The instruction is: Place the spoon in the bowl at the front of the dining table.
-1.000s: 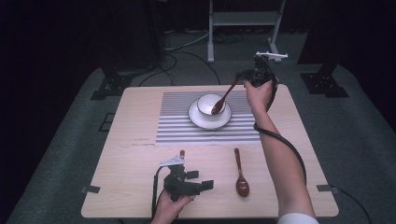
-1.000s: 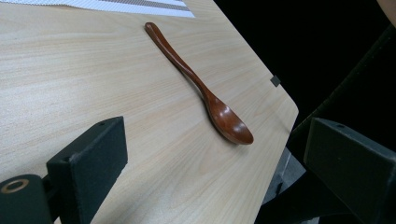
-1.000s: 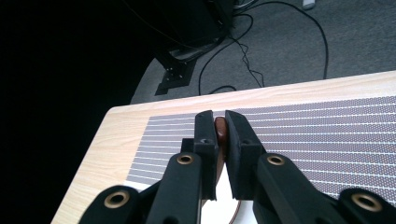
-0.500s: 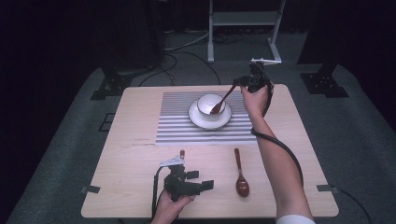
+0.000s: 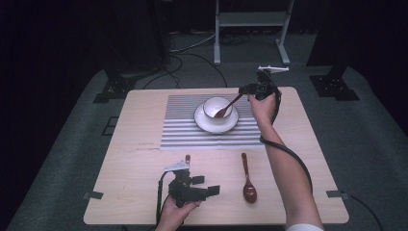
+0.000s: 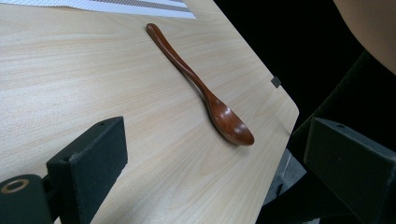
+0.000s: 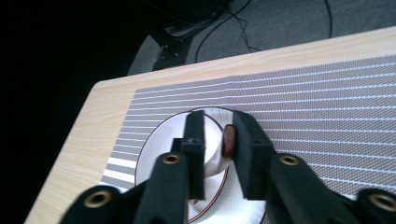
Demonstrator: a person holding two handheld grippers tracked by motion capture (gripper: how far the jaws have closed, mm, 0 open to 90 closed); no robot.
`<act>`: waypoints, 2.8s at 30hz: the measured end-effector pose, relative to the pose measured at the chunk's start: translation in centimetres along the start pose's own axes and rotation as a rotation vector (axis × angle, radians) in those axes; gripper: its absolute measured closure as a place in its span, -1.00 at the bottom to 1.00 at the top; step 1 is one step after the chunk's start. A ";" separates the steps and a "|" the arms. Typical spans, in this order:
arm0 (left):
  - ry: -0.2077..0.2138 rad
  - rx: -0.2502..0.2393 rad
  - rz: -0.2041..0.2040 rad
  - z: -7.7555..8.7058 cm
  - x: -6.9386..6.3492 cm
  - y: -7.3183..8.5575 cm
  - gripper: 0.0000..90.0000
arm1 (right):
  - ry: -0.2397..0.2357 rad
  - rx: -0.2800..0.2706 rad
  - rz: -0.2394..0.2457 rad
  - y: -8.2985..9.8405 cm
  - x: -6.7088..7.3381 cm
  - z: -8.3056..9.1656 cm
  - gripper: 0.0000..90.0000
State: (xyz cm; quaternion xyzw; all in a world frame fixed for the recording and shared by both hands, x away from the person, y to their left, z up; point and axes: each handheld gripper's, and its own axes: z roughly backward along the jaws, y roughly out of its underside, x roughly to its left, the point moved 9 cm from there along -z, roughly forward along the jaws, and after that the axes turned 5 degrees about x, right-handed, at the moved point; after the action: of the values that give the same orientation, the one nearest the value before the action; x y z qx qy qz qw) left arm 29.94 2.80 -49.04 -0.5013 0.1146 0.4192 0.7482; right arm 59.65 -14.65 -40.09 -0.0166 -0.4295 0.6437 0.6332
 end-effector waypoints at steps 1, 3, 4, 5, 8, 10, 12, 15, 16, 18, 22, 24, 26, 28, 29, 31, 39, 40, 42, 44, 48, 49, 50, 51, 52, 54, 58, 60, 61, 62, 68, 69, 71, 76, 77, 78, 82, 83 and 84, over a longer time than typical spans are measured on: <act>0.000 0.001 0.000 0.0 0.0 0.0 -0.89 | -0.006 0.003 -0.005 0.1 -0.2 0.0 0.61; 0.000 0.001 0.000 0.0 0.0 0.0 -0.89 | -0.006 0.011 -0.017 0.3 -0.7 -0.2 0.56; -0.001 0.001 -0.001 0.0 0.0 0.0 -0.89 | -0.003 0.014 -0.019 0.4 -0.9 -0.2 0.53; 0.000 0.000 0.000 -0.1 0.0 0.0 -0.89 | -0.001 0.018 -0.023 0.6 -1.2 -0.3 0.51; 0.000 -0.001 0.000 -0.1 0.0 -0.1 -0.89 | -0.004 0.026 -0.037 1.0 -1.9 -0.4 0.44; -0.002 0.001 -0.001 -0.1 0.0 -0.1 -0.89 | -0.005 0.032 -0.047 1.3 -2.4 -0.4 0.41; -0.004 -0.001 0.001 -0.1 0.1 -0.1 -0.89 | -0.005 0.036 -0.053 1.5 -2.8 -0.5 0.39; -0.006 -0.002 0.004 -0.1 0.2 -0.1 -0.89 | -0.003 0.044 -0.054 1.9 -3.3 -0.4 0.33; -0.007 -0.002 0.006 -0.1 0.2 -0.1 -0.89 | -0.001 0.049 -0.055 2.0 -3.5 -0.3 0.31; -0.010 -0.003 0.005 0.0 0.3 -0.1 -0.89 | -0.002 0.049 -0.058 2.1 -3.6 -0.3 0.29; -0.017 -0.004 0.003 0.0 0.3 -0.1 -0.89 | -0.028 0.048 -0.064 2.5 -4.0 0.1 0.22; -0.017 -0.005 0.005 0.0 0.3 -0.1 -0.89 | -0.035 0.049 -0.061 2.8 -4.0 0.4 0.18; -0.019 -0.005 -0.001 0.1 0.3 -0.2 -0.89 | -0.050 0.051 -0.061 3.0 -4.0 0.7 0.18; -0.020 -0.007 -0.004 0.2 0.3 -0.1 -0.89 | -0.066 0.057 -0.063 3.3 -4.0 0.9 0.14; -0.019 -0.008 0.000 0.2 0.3 -0.1 -0.89 | -0.069 0.057 -0.059 3.4 -4.0 1.1 0.14; -0.022 -0.008 -0.002 0.3 0.3 0.0 -0.89 | -0.073 0.054 -0.053 3.7 -3.9 1.5 0.11; -0.024 -0.003 -0.011 0.1 0.1 0.0 -0.89 | -0.091 0.073 -0.030 5.2 -3.9 2.2 0.06; -0.024 -0.003 -0.010 0.1 0.2 0.0 -0.89 | -0.093 0.076 -0.029 5.4 -3.9 2.2 0.06; -0.025 -0.004 -0.006 0.1 0.3 0.0 -0.89 | -0.098 0.085 -0.023 5.8 -4.0 2.1 0.05; -0.028 -0.004 -0.005 0.1 0.4 0.0 -0.89 | -0.100 0.094 -0.017 6.2 -4.0 2.0 0.05; -0.029 -0.007 -0.008 0.2 0.4 -0.1 -0.89 | -0.105 0.111 -0.006 7.0 -4.2 2.0 0.04; -0.029 -0.008 -0.009 0.2 0.4 -0.1 -0.89 | -0.106 0.117 -0.002 7.2 -4.2 2.1 0.03; -0.029 -0.008 -0.007 0.2 0.3 -0.1 -0.89 | -0.106 0.116 0.001 7.3 -4.2 2.1 0.03; -0.030 -0.008 -0.008 0.2 0.3 -0.1 -0.89 | -0.109 0.119 0.002 7.5 -4.2 2.2 0.03; -0.030 -0.007 -0.009 0.1 0.3 -0.1 -0.89 | -0.110 0.122 0.003 7.6 -4.2 2.3 0.03; -0.031 -0.007 -0.009 0.1 0.3 -0.1 -0.89 | -0.113 0.124 0.005 7.8 -4.2 2.5 0.03; -0.036 -0.009 -0.006 0.2 0.6 -0.1 -0.89 | -0.126 0.132 0.009 8.3 -4.1 2.6 0.03; -0.037 -0.009 -0.001 0.2 0.6 -0.1 -0.89 | -0.136 0.137 0.012 8.7 -4.0 2.6 0.03; -0.037 -0.010 -0.001 0.2 0.7 -0.2 -0.89 | -0.135 0.142 0.014 8.9 -4.0 2.6 0.02; -0.037 -0.009 -0.003 0.2 0.6 -0.1 -0.89 | -0.134 0.146 0.019 9.1 -4.0 2.5 0.02; -0.039 -0.006 -0.008 0.2 0.6 -0.1 -0.89 | -0.138 0.173 0.042 10.3 -3.7 2.4 0.01; -0.039 -0.007 -0.007 0.2 0.6 -0.1 -0.89 | -0.141 0.174 0.044 10.5 -3.6 2.4 0.01; -0.039 -0.006 -0.007 0.2 0.7 -0.1 -0.89 | -0.146 0.181 0.044 10.8 -3.5 2.4 0.00; -0.043 -0.002 -0.008 0.1 0.7 -0.1 -0.89 | -0.160 0.199 0.055 11.7 -3.2 2.2 0.00; -0.042 -0.001 -0.007 0.1 0.7 -0.1 -0.89 | -0.161 0.201 0.056 11.8 -3.2 2.2 0.00; -0.042 0.000 -0.008 0.1 0.7 -0.1 -0.89 | -0.161 0.203 0.057 11.9 -3.1 2.2 -0.01; -0.042 0.000 -0.010 0.1 0.6 -0.1 -0.89 | -0.163 0.210 0.064 12.4 -3.1 2.2 -0.01; -0.042 -0.001 -0.011 0.1 0.6 -0.1 -0.89 | -0.163 0.212 0.064 12.5 -3.2 2.2 -0.01; -0.043 -0.002 -0.011 0.1 0.7 -0.1 -0.89 | -0.164 0.213 0.061 12.7 -3.2 2.2 -0.02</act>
State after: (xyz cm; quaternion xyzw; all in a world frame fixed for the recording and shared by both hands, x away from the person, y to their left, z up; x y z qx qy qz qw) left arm 30.40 3.21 -49.32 -0.4934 0.0955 0.4259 0.7523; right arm 48.90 -16.37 -47.65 0.0901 -0.4084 0.7039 0.5742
